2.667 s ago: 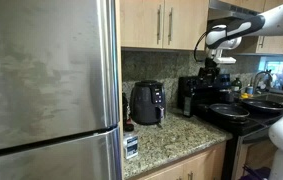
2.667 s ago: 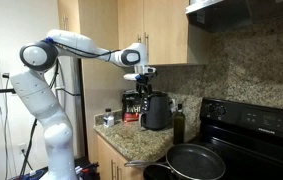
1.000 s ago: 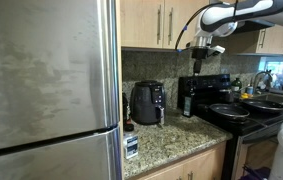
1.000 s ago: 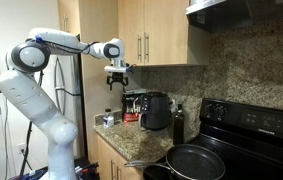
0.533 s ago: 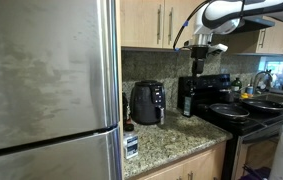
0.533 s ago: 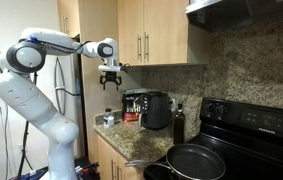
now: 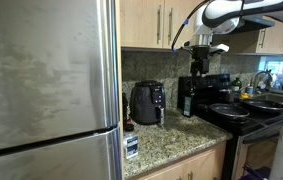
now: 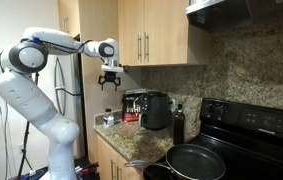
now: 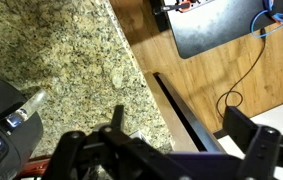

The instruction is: Place the container next to the stove

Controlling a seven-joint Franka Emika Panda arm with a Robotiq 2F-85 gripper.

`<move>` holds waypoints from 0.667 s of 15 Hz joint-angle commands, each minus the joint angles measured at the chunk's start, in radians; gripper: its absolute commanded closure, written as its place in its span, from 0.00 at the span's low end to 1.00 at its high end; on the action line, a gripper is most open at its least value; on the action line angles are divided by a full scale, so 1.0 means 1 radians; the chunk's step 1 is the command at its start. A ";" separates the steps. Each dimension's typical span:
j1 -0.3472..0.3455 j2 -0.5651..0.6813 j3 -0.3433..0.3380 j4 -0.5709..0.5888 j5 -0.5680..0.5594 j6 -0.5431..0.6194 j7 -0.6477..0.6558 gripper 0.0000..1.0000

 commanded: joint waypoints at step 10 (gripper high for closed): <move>-0.041 0.312 -0.038 0.360 0.016 -0.221 -0.287 0.00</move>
